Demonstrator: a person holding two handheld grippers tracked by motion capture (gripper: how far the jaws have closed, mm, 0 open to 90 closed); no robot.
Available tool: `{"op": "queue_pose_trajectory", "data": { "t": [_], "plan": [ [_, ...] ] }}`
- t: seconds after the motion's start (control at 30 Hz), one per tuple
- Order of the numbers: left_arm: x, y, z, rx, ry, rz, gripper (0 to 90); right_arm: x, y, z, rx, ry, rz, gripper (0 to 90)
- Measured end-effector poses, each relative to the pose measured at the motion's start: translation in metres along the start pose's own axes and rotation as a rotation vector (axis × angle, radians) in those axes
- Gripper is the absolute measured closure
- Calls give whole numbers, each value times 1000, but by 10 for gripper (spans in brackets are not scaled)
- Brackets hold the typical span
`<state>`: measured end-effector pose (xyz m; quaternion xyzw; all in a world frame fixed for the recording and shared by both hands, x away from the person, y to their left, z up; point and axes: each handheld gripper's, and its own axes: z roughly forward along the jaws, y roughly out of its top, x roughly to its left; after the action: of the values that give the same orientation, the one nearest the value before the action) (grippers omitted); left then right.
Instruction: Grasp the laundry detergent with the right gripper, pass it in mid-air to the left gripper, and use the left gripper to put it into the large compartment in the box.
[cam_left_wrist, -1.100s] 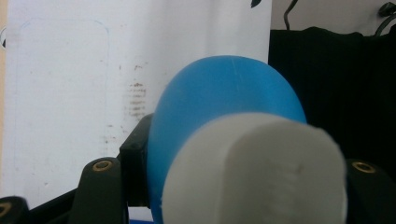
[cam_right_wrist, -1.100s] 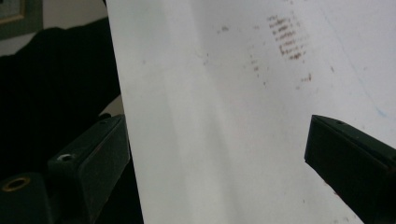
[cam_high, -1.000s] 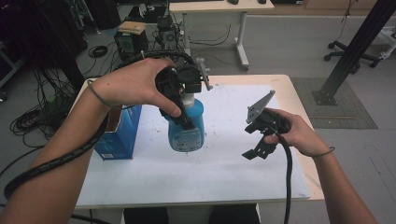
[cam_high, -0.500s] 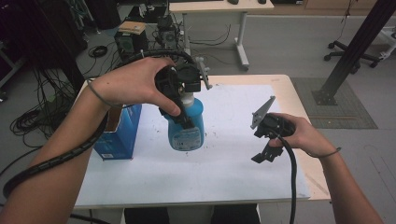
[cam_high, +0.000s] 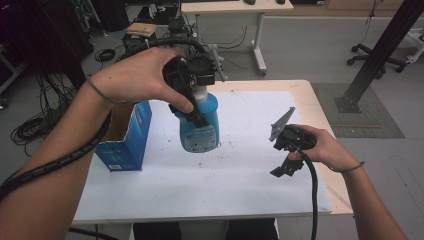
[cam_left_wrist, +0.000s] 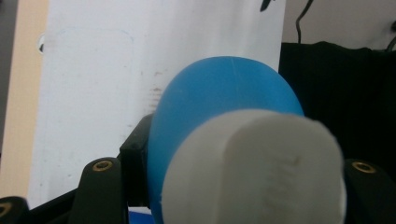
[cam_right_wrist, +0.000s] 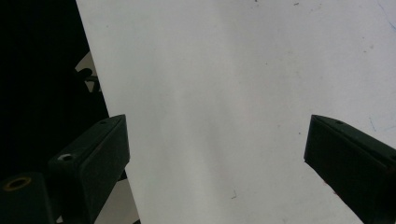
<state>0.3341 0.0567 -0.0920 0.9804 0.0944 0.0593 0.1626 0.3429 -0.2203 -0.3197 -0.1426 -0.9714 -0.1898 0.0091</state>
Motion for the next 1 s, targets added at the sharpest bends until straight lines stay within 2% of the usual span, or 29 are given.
{"op": "queue_pose_trajectory", "data": {
  "t": [0.07,0.1,0.13,0.17,0.23,0.27,0.37,0.43,0.5,0.53,0.57,0.63,0.67,0.73,0.8,0.9,0.93,0.97,1.0],
  "plan": [
    [0,0,0,0,0,0,378,0,-1,0,-7,-6,6,68],
    [4,-1,-6,6,22,-43,378,0,-1,0,-7,-6,6,68],
    [4,-1,-6,6,22,-43,378,0,-1,0,-7,-6,6,68],
    [8,-2,-10,14,49,-81,378,-1,-2,0,-13,-10,11,69],
    [8,-2,-10,14,49,-81,378,-1,-2,-1,-15,-13,16,69],
    [18,-6,-16,34,113,-171,378,-1,-2,-1,-16,-13,16,69],
    [18,-6,-16,34,113,-171,378,-1,-2,0,-19,-16,12,69],
    [29,-14,-24,40,152,-272,378,-1,-2,0,-23,-16,15,69],
    [29,-14,-24,40,152,-272,378,-2,-3,0,-24,-20,18,69],
    [32,-17,-26,45,157,-282,378,-2,-3,1,-27,-19,21,69],
    [39,-24,-33,34,172,-325,378,-2,-3,1,-27,-19,21,69],
    [39,-24,-33,34,172,-325,378,-4,-4,1,-23,-23,24,69],
    [50,-37,-40,23,183,-422,378,-4,-4,1,-24,-23,23,69],
    [50,-37,-40,23,183,-422,378,-5,-4,2,-25,-27,28,69],
    [54,-42,-43,19,195,-460,378,-5,-4,1,-28,-26,28,69],
    [64,-57,-53,11,223,-544,378,-4,-4,2,-27,-28,28,69],
    [64,-57,-53,11,223,-544,378,-4,-4,2,-27,-28,28,69],
    [70,-70,-62,-11,244,-615,378,-4,-4,2,-26,-28,28,69],
    [70,-70,-62,-11,244,-615,378,-4,-4,2,-26,-28,28,69]
  ]
}}
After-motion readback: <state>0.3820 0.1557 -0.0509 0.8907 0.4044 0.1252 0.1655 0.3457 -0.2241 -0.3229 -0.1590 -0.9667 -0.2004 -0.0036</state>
